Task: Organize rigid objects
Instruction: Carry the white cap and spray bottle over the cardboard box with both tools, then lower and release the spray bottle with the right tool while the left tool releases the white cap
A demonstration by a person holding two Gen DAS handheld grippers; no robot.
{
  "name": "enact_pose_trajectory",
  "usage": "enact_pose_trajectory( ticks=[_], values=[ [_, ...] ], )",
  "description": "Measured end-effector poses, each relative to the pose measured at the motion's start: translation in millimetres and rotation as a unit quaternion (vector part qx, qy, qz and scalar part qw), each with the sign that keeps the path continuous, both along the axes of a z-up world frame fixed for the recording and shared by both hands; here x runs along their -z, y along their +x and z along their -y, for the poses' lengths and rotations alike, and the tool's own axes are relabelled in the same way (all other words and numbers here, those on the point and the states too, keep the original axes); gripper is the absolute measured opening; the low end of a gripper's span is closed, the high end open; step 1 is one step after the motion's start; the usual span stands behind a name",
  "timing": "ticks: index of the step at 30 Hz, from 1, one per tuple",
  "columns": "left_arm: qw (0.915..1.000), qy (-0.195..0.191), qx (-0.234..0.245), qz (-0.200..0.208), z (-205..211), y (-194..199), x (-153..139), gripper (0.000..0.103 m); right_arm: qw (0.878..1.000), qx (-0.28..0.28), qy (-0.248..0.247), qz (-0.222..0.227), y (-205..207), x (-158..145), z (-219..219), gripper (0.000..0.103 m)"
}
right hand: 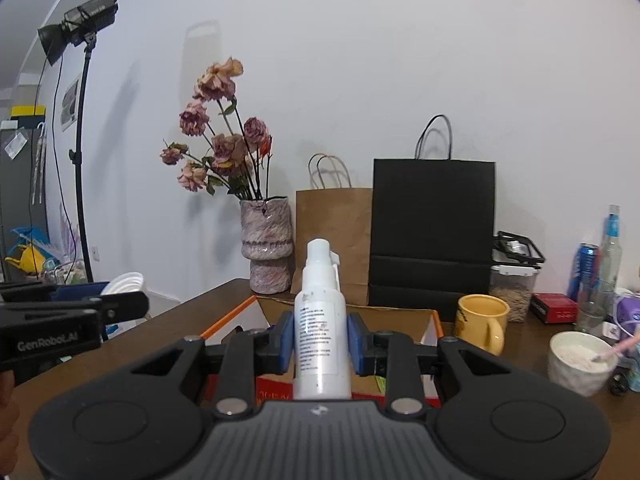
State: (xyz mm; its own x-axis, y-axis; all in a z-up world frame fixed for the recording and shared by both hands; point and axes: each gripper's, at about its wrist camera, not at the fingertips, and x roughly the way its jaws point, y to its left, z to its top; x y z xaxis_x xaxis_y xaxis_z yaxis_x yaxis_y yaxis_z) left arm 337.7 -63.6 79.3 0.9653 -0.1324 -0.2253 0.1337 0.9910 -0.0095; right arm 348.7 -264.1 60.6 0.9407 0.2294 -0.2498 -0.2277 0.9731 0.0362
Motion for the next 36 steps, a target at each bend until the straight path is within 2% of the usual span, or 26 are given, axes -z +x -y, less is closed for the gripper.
enact_pose_trajectory(
  ticks=[9,15,20,25,28,31,36],
  values=[
    [0.9998,0.015,0.01,0.0,14,67,-12,0.041,0.999,-0.021,0.002,-0.042,82,-2,-5,0.027],
    [0.9997,0.021,0.002,-0.015,20,122,-13,0.041,0.998,-0.022,0.002,-0.06,135,1,-5,0.027],
    [0.9985,0.017,0.008,-0.052,23,174,-7,0.041,0.997,-0.017,0.0,-0.08,177,-1,-2,0.027],
    [0.9953,0.028,0.015,-0.091,27,219,8,0.041,0.994,-0.013,-0.034,-0.104,214,0,-8,0.027],
    [0.9907,0.029,0.028,-0.13,28,245,16,0.041,0.989,-0.021,-0.041,-0.139,238,1,-10,0.027],
    [0.9811,0.035,0.038,-0.186,29,271,25,0.041,0.981,-0.03,-0.045,-0.187,262,2,-8,0.027],
    [0.9656,0.053,0.056,-0.248,31,302,33,0.041,0.958,-0.032,-0.043,-0.283,302,13,-4,0.027]
  ],
)
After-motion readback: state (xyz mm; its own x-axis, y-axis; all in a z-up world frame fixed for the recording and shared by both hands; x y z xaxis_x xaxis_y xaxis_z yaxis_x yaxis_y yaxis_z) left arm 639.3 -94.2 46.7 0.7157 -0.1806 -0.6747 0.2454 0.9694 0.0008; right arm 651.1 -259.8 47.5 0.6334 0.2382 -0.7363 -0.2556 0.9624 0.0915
